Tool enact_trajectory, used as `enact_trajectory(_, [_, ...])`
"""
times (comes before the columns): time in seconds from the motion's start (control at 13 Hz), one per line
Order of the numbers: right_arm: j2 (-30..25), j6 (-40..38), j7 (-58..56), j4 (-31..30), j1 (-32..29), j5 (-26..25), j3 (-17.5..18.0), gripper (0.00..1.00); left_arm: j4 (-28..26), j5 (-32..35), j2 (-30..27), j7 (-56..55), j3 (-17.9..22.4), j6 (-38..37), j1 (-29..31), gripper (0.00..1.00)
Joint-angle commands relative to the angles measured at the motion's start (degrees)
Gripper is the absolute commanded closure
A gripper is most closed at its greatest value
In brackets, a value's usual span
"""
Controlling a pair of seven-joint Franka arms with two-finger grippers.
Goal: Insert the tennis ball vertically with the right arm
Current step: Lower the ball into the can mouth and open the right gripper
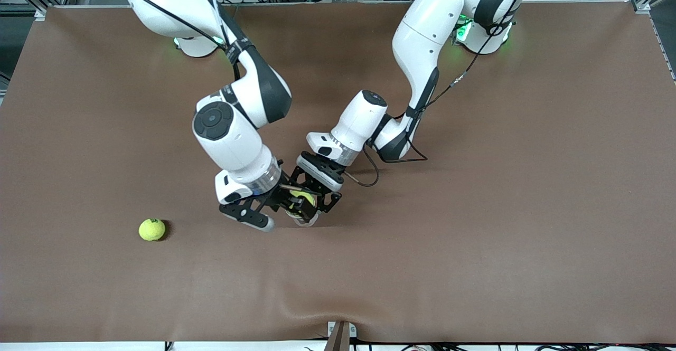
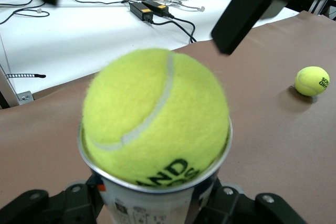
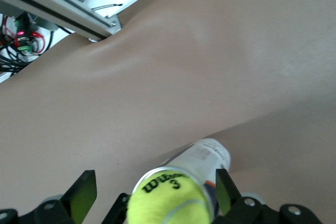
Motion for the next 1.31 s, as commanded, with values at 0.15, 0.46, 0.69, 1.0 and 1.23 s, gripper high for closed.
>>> enact_trajectory(0.15, [-3.76,-6.68,-9.59,0.29,-5.04,0.27,0.34,0.0,1.45,-0.75,1.61,0.3,1.0,0.4,-0.8,0.27])
enact_trajectory(0.46, [-3.94,-7.66,-8.36,0.21,-2.27,-0.08,0.26,0.0,1.36,-0.75,1.61,0.3,1.0,0.4,-0.89,0.25])
enact_trajectory(0.69, [-2.98,-7.74,-4.81,-0.06,0.47,-5.08,0.43,0.0,1.36,-0.75,1.61,0.3,1.0,0.4,-0.89,0.22])
enact_trajectory(1.0, [-2.63,-7.66,-5.77,-1.73,0.39,-5.97,0.34,0.0,1.36,-0.75,1.7,0.3,1.0,0.4,-0.89,0.22])
enact_trajectory(1.23, [-1.57,-7.48,-6.12,-1.47,-0.49,-7.02,0.34,0.0,1.36,-0.75,1.7,0.3,1.0,0.4,-0.89,0.22])
